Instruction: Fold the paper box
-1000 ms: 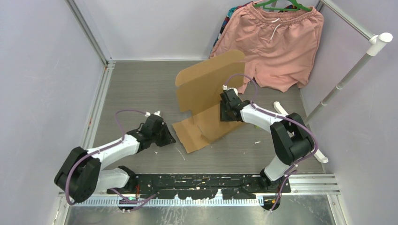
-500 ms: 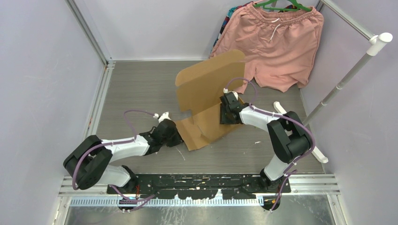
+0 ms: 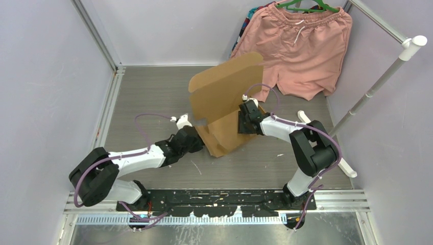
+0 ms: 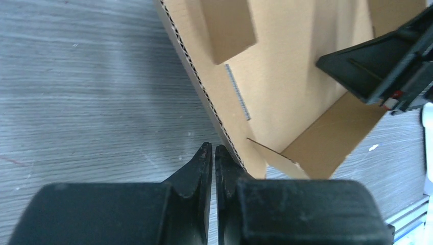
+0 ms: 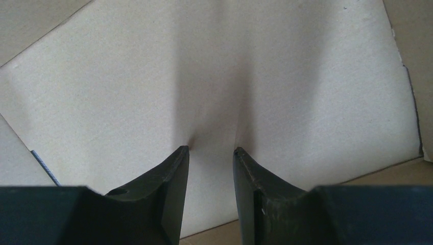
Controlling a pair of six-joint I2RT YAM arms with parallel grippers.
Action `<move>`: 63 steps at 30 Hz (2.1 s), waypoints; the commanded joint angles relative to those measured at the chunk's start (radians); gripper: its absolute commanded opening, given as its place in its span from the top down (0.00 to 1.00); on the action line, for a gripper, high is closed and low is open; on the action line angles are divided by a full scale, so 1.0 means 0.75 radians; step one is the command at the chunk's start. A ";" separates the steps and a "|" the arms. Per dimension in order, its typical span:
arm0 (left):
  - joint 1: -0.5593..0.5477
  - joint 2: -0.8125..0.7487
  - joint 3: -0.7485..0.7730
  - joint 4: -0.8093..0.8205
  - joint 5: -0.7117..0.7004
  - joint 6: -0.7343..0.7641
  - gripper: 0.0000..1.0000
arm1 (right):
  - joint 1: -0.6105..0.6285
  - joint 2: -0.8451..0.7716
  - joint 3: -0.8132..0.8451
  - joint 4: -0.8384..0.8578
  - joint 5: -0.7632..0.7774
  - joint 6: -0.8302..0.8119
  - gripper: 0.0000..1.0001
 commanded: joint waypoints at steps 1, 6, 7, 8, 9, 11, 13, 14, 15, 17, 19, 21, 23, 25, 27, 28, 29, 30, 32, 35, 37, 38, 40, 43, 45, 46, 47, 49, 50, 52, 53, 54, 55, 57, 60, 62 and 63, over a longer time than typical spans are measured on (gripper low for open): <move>-0.026 -0.007 0.094 -0.001 -0.089 0.045 0.92 | 0.011 0.048 -0.036 0.016 -0.046 0.022 0.57; -0.039 0.021 0.136 -0.012 -0.099 0.056 0.92 | 0.012 0.053 -0.041 0.022 -0.052 0.012 0.57; -0.039 0.026 0.144 -0.017 -0.102 0.058 0.92 | 0.012 0.056 -0.041 0.022 -0.054 0.010 0.57; -0.040 0.032 0.152 -0.017 -0.104 0.061 0.92 | 0.012 0.059 -0.041 0.024 -0.056 0.009 0.57; -0.041 0.038 0.162 -0.020 -0.105 0.065 0.92 | 0.012 0.062 -0.040 0.027 -0.060 0.009 0.57; -0.041 0.054 0.185 -0.027 -0.106 0.075 0.92 | 0.011 0.068 -0.037 0.027 -0.063 0.007 0.57; -0.041 0.069 0.206 -0.031 -0.105 0.082 0.92 | 0.011 0.070 -0.039 0.031 -0.068 0.006 0.57; -0.041 0.075 0.219 -0.035 -0.104 0.086 0.92 | 0.012 0.072 -0.037 0.032 -0.068 0.005 0.57; -0.042 0.084 0.229 -0.038 -0.103 0.088 0.92 | 0.012 0.072 -0.035 0.031 -0.068 0.003 0.57; -0.044 0.092 0.248 -0.040 -0.101 0.094 0.92 | 0.012 0.074 -0.034 0.031 -0.073 0.001 0.57; -0.045 0.104 0.273 -0.050 -0.099 0.102 0.92 | 0.012 0.076 -0.031 0.031 -0.072 0.001 0.57; -0.047 0.111 0.289 -0.063 -0.101 0.109 0.92 | 0.012 0.079 -0.031 0.032 -0.076 -0.001 0.57; -0.051 0.109 0.292 -0.067 -0.104 0.109 0.91 | 0.012 0.080 -0.029 0.032 -0.073 -0.001 0.57; -0.052 0.106 0.294 -0.071 -0.107 0.106 0.86 | 0.011 0.083 -0.029 0.032 -0.077 -0.003 0.57; -0.052 0.111 0.301 -0.080 -0.112 0.099 0.79 | 0.012 0.086 -0.028 0.034 -0.081 -0.001 0.57; -0.052 0.115 0.305 -0.083 -0.114 0.098 0.77 | 0.011 0.088 -0.029 0.035 -0.081 -0.001 0.57; -0.052 0.119 0.308 -0.088 -0.114 0.097 0.76 | 0.012 0.090 -0.029 0.038 -0.082 0.000 0.57; -0.053 0.124 0.310 -0.088 -0.113 0.095 0.76 | 0.011 0.093 -0.030 0.039 -0.085 0.001 0.57; -0.054 0.135 0.313 -0.085 -0.109 0.093 0.75 | 0.012 0.095 -0.034 0.042 -0.088 0.001 0.57; -0.055 0.150 0.325 -0.087 -0.107 0.093 0.75 | 0.012 0.094 -0.039 0.046 -0.087 0.001 0.57; -0.056 0.156 0.333 -0.084 -0.108 0.095 0.75 | 0.012 0.093 -0.041 0.049 -0.087 0.001 0.57; -0.058 0.161 0.339 -0.086 -0.108 0.096 0.75 | 0.009 0.093 -0.041 0.051 -0.088 0.002 0.57; -0.060 0.167 0.349 -0.088 -0.108 0.099 0.75 | 0.010 0.093 -0.043 0.050 -0.087 0.003 0.57; -0.062 0.170 0.366 -0.093 -0.110 0.101 0.75 | 0.010 0.093 -0.045 0.052 -0.087 0.003 0.57; -0.062 0.175 0.377 -0.099 -0.112 0.101 0.75 | 0.010 0.092 -0.047 0.056 -0.088 0.003 0.57; -0.062 0.178 0.382 -0.100 -0.112 0.103 0.74 | 0.010 0.093 -0.049 0.057 -0.089 0.004 0.57; -0.063 0.180 0.387 -0.105 -0.112 0.103 0.72 | 0.008 0.094 -0.049 0.056 -0.090 0.005 0.57; -0.065 0.187 0.397 -0.107 -0.112 0.104 0.67 | 0.010 0.095 -0.051 0.058 -0.094 0.004 0.57; -0.066 0.191 0.404 -0.107 -0.112 0.104 0.65 | 0.009 0.095 -0.051 0.060 -0.091 0.005 0.57; -0.068 0.206 0.417 -0.129 -0.112 0.104 0.62 | 0.009 0.097 -0.053 0.062 -0.096 0.005 0.57; -0.070 0.213 0.423 -0.138 -0.111 0.103 0.61 | 0.010 0.099 -0.053 0.065 -0.096 0.005 0.57; -0.070 0.222 0.428 -0.143 -0.108 0.103 0.60 | 0.009 0.101 -0.055 0.065 -0.097 0.005 0.57; -0.071 0.230 0.435 -0.147 -0.105 0.103 0.60 | 0.010 0.102 -0.055 0.066 -0.100 0.005 0.57; -0.072 0.251 0.446 -0.158 -0.099 0.103 0.60 | 0.010 0.102 -0.055 0.066 -0.100 0.004 0.57; -0.072 0.270 0.462 -0.174 -0.093 0.105 0.59 | 0.008 0.103 -0.055 0.068 -0.104 0.005 0.57; -0.072 0.281 0.476 -0.185 -0.090 0.107 0.59 | 0.008 0.105 -0.053 0.069 -0.104 0.007 0.57; -0.072 0.288 0.481 -0.191 -0.087 0.109 0.59 | 0.008 0.107 -0.053 0.070 -0.107 0.007 0.57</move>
